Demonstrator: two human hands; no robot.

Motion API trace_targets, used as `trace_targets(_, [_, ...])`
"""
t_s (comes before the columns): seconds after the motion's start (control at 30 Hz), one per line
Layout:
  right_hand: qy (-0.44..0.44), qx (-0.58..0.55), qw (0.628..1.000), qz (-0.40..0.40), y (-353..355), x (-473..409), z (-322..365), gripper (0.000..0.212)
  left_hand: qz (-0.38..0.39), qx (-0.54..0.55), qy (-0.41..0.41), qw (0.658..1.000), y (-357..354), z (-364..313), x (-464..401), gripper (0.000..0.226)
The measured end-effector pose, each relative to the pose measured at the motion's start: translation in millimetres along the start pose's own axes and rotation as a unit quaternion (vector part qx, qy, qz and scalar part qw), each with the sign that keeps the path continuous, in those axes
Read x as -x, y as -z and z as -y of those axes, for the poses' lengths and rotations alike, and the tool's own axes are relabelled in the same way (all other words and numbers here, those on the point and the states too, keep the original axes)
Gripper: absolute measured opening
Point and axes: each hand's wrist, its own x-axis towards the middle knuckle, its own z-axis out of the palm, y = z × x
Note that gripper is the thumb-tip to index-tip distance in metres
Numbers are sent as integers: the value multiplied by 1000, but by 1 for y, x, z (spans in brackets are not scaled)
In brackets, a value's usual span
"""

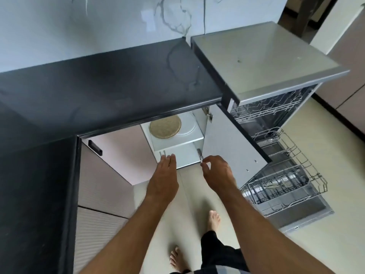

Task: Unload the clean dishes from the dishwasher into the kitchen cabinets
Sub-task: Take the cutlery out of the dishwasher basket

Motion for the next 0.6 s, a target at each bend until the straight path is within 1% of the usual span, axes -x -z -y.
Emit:
trace_targets(0.13, [-3,25,1000,14,38,18,-21,21,26,-5,-47,999,-1,-16,15,68])
trace_targets(0.23, [-13,36,999,4,66,26,-38,22,26,0,-67,997,-7,-40,12,69])
trace_targets(0.43, [-58,16,998,-20,113,40,-80,33,15,-15,-114,993,-16,-124,0,69])
trace_targets(0.5, [-62,3,998,-14,124,46,-104,36,3,-21,-141,990,-24,-154,-2,71])
trace_targets(0.6, [-58,4,998,16,149,53,-147,32,-3,-10,-163,987,-40,-197,-3,65])
